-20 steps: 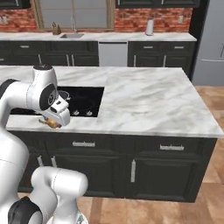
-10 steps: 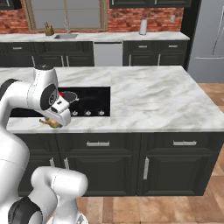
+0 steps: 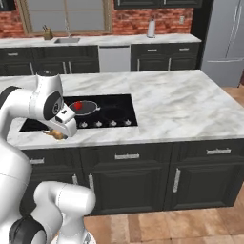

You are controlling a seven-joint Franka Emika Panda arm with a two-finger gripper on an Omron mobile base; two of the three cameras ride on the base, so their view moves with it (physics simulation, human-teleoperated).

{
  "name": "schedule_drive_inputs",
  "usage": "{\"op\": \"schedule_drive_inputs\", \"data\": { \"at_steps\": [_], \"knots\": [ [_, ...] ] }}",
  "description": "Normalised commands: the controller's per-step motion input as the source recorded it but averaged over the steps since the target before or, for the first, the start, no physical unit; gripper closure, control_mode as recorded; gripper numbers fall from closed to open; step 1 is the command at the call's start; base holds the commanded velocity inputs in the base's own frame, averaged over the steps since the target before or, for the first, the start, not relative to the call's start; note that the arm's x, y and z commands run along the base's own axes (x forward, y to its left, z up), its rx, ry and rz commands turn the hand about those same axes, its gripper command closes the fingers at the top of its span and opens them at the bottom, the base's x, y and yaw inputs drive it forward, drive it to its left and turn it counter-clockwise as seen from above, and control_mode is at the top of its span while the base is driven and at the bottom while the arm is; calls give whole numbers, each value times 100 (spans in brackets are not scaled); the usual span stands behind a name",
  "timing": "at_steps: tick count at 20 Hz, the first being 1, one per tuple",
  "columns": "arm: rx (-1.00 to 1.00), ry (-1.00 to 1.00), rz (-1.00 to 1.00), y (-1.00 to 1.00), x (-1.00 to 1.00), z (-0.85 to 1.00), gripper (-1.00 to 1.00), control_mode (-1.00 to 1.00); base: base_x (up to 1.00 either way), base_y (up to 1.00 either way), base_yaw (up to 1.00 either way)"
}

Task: Place the pan on the center burner on the stove. Then place the tomato and the onion in the pan and turn on the center burner.

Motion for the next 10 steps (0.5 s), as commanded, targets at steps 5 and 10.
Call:
{"op": "schedule_drive_inputs", "data": {
  "at_steps": [5,10],
  "knots": [
    [0,0,0,0,0,0,100,100,34,54,-13],
    [0,0,0,0,0,0,100,100,36,50,-4]
  ]
}}
